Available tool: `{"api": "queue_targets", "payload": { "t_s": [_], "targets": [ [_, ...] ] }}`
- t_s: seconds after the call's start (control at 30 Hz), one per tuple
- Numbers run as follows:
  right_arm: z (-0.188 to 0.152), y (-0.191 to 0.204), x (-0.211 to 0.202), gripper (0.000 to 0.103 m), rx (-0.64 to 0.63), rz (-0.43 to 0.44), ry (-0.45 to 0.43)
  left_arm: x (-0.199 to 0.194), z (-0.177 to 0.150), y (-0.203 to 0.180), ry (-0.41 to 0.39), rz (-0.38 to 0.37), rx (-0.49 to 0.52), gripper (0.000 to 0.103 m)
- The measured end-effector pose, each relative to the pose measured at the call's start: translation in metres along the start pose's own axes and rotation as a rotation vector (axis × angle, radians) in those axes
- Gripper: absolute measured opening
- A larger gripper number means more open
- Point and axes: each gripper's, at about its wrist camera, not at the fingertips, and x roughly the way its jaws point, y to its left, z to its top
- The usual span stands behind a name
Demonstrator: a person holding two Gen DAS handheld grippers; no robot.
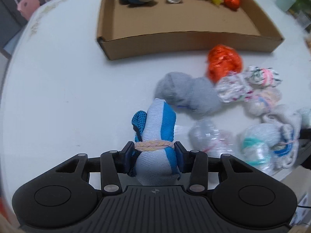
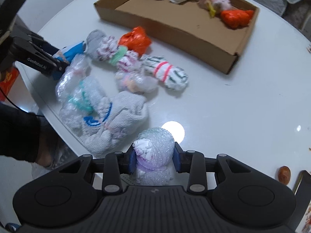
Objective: Organize objects
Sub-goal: 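Grasp the blue-white sock with the left gripper while the right gripper grasps the bubble-wrap bundle, then place both items into the tray and open both grippers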
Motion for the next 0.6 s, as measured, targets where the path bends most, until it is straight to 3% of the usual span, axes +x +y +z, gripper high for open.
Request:
{"api": "queue_targets", "payload": {
  "t_s": [0.17,0.33,0.47,0.6],
  "targets": [
    [-0.001,-0.005,-0.005,0.033,0.014,0.001,-0.01,-0.008,0.003,0.003,0.004,0.007,0.018,0.049],
    [0.008,-0.016,-0.016,0.033,0.052,0.007,-0.072,-0.062,0.022,0.009,-0.158,0.036,0.007,0.049],
    [0.022,-0.032,-0.04,0.033,0.083,0.003,-0.161,-0.071,0.082,-0.009,-0.288,0.052,0.024,0.049],
    [0.056,-0.045,-0.065,0.033,0.086,0.006,-0.272,-0.078,0.124,-0.017,-0.356,0.061,0.05,0.049]
  ]
}}
